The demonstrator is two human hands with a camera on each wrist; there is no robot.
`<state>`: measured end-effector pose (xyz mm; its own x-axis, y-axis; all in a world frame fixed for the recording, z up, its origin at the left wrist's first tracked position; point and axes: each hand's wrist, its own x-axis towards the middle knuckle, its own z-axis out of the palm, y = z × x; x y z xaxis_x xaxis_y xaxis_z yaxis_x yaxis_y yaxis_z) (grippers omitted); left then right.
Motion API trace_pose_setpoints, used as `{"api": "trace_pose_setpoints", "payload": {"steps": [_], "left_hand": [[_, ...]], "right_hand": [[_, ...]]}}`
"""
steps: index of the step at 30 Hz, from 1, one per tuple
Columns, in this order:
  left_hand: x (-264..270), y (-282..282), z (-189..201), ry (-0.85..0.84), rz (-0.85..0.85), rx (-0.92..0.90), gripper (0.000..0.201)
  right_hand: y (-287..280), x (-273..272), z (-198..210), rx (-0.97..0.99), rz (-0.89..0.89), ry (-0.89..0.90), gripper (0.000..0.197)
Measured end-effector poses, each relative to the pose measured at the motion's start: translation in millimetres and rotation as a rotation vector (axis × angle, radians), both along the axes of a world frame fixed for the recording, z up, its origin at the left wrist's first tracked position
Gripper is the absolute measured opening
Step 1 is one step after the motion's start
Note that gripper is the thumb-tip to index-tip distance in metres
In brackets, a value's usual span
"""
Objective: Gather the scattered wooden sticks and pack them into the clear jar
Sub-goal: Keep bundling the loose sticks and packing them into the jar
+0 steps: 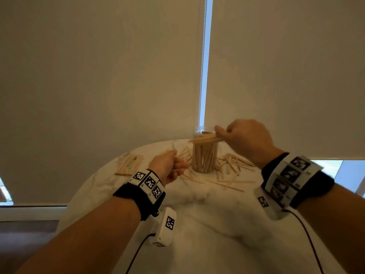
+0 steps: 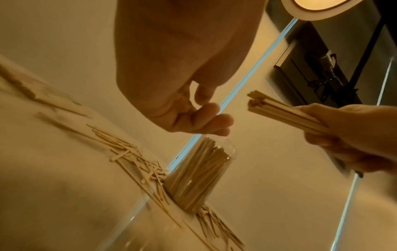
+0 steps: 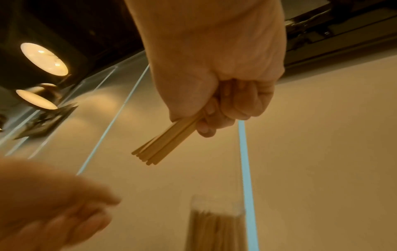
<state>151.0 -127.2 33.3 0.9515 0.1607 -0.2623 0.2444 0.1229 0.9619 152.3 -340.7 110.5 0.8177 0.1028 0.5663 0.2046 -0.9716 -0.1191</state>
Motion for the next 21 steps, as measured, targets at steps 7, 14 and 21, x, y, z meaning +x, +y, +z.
{"api": "trace_pose_setpoints", "payload": {"steps": [7,14,21], "left_hand": [[90.8,-16.3,10.9,-0.069,-0.268,0.55,0.099],[131.3,-50.1,11.6,-0.28,-0.329,0.561,0.136],[140.6,-51.6,-8.9,-0.377,-0.311,0.595,0.096]], "right_hand": [[-21.0,97.3,45.5,-0.112,-0.087,-0.031,0.058],[6.9,145.1,42.7,-0.491,0.006,0.102,0.054],[20.9,150.0,53.4,-0.514,0.174,0.179,0.03]]}}
